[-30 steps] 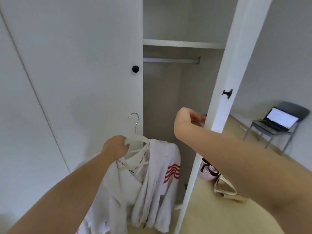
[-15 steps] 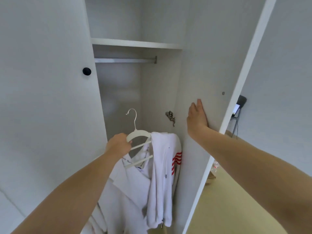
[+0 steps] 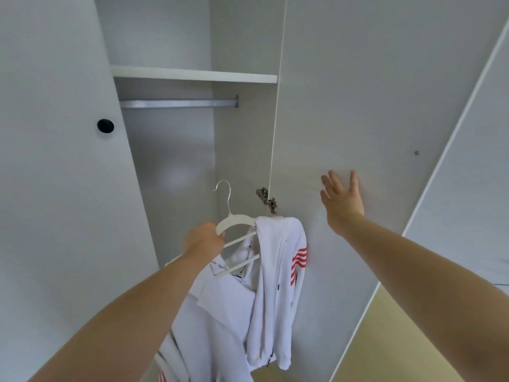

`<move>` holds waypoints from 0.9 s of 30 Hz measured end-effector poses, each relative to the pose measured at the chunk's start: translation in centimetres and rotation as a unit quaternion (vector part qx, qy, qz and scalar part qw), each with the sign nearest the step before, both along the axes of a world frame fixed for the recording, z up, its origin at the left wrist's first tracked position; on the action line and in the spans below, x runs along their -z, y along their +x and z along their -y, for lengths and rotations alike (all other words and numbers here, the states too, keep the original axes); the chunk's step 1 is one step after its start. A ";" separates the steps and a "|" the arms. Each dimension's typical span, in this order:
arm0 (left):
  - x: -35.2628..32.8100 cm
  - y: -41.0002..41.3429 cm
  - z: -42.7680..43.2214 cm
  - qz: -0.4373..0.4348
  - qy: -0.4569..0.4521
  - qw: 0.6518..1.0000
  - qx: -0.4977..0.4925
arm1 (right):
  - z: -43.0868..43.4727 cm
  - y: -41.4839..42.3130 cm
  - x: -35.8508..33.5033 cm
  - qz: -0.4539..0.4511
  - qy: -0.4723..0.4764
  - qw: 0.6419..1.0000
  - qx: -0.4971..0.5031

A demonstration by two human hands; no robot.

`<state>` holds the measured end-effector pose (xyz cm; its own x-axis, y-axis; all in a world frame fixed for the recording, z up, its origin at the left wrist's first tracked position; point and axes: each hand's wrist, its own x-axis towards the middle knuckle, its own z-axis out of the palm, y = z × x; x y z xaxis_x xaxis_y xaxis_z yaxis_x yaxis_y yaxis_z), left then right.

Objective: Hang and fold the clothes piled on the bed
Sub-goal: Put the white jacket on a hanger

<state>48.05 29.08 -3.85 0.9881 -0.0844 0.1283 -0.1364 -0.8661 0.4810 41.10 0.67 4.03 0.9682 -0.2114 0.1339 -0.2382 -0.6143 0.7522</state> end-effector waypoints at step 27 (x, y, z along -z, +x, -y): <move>-6.6 18.7 2.2 0.031 0.024 0.999 -0.034 | -5.8 18.6 0.5 0.092 0.627 0.768 -0.088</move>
